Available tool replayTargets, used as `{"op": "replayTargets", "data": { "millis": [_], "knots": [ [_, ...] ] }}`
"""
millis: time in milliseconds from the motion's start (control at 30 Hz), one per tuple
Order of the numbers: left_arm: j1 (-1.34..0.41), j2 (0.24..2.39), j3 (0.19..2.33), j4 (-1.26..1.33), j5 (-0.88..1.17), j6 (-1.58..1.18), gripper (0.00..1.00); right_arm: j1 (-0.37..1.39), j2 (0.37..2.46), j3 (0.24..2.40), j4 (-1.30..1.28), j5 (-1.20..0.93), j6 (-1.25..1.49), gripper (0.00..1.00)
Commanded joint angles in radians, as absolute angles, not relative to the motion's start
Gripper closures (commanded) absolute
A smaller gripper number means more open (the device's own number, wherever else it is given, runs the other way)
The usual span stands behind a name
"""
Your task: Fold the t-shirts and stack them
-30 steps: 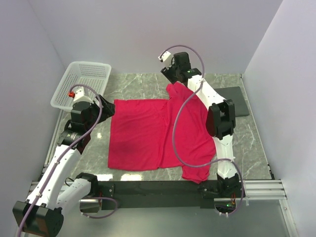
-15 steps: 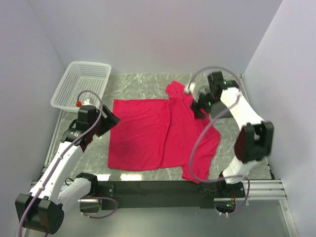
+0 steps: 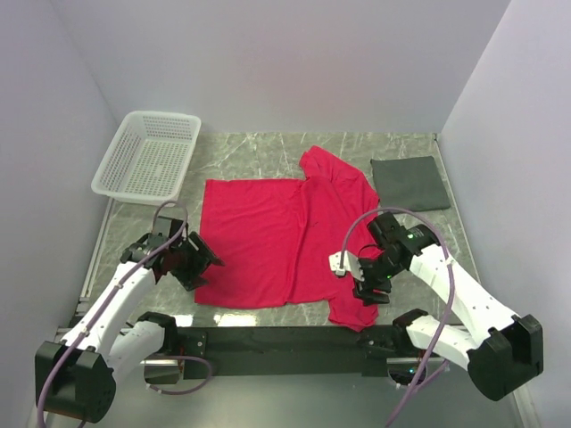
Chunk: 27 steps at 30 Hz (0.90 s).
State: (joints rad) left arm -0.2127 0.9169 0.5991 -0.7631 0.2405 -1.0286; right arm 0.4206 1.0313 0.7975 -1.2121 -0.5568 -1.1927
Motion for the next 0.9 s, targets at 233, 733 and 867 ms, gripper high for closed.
{"op": "replayTargets", "data": {
  "millis": [233, 733, 867],
  "knots": [
    [-0.238, 0.937, 0.589, -1.012, 0.131, -1.144, 0.29, 0.495, 1.017, 0.762, -1.123, -0.512, -1.072, 0.34],
    [-0.354, 1.138, 0.563, -0.891, 0.003, -1.238, 0.58, 0.563, 1.017, 0.726, -1.147, -0.471, -1.12, 0.34],
    [-0.356, 1.109, 0.571, -0.902, 0.003, -1.224, 0.65, 0.561, 1.006, 0.719, -1.161, -0.46, -1.141, 0.34]
  ]
}}
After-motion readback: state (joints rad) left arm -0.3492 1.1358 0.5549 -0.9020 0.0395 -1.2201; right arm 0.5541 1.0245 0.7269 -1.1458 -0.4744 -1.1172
